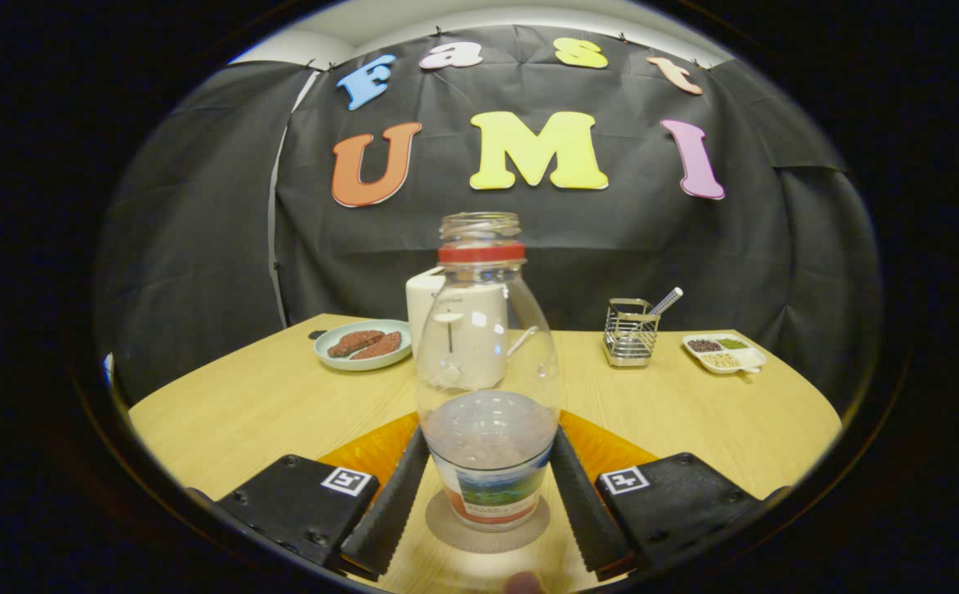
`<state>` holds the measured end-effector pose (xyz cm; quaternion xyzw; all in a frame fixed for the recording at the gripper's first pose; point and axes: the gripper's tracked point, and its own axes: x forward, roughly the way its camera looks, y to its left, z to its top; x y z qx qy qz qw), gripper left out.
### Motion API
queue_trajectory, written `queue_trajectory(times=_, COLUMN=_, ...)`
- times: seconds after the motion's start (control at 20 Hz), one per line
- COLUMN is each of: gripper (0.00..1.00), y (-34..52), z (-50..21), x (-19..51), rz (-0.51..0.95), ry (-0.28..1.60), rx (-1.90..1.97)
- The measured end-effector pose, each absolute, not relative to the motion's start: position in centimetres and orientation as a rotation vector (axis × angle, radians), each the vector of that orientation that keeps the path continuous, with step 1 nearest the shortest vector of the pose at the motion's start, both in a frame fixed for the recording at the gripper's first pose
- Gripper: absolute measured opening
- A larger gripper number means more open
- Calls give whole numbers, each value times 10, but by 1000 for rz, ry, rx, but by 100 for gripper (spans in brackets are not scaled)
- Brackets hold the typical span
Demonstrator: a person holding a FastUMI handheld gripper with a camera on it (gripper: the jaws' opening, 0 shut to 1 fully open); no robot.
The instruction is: Take the bottle from table, then pour the juice into the cup, finally place the bottle on the coaster
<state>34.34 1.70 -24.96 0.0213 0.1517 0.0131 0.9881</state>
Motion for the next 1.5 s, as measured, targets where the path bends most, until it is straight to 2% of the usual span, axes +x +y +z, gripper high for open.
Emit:
queue_trajectory(times=0.2, gripper=96, y=17, z=-241, x=340, rz=18, ry=281, rx=38)
queue_trajectory(times=0.4, gripper=100, y=18, z=-214, x=333, rz=3, ry=214, rx=31)
queue_trajectory(times=0.85, gripper=99, y=18, z=-156, x=325, rz=-26, ry=136, rx=65)
queue_trajectory(times=1.1, gripper=99, y=20, z=-99, x=303, rz=-39, ry=58, rx=54)
queue_trajectory(times=1.5, gripper=99, y=-12, z=36, x=208, rz=-163, ry=-116, rx=18)
